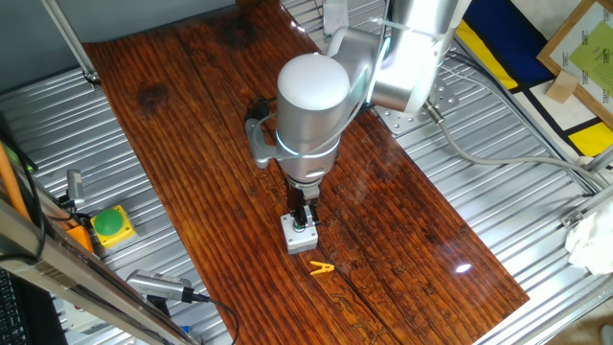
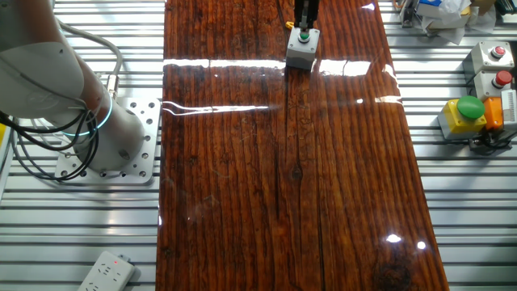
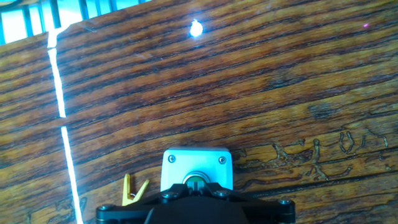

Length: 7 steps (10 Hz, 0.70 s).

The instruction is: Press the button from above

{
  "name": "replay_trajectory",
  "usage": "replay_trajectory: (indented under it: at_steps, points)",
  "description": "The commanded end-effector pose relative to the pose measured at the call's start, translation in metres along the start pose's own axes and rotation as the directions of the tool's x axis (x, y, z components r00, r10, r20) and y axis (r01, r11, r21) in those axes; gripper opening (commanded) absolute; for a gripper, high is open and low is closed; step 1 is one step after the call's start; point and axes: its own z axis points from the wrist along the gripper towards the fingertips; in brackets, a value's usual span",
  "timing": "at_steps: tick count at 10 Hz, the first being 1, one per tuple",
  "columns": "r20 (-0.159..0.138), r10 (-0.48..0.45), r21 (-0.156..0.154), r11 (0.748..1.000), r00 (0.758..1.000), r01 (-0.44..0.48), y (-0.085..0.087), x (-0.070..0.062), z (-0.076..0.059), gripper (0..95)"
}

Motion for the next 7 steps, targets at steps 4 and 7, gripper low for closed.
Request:
replay_trajectory:
  at_steps: [4, 7]
  points:
    - [0.001, 0.0, -0.002, 1.0, 1.0, 0.0, 0.0005, 0.0, -0.0002, 19.0]
    - [0.0, -0.012, -0.001, 1.0, 1.0, 0.012, 0.0001, 0.0, -0.0003, 19.0]
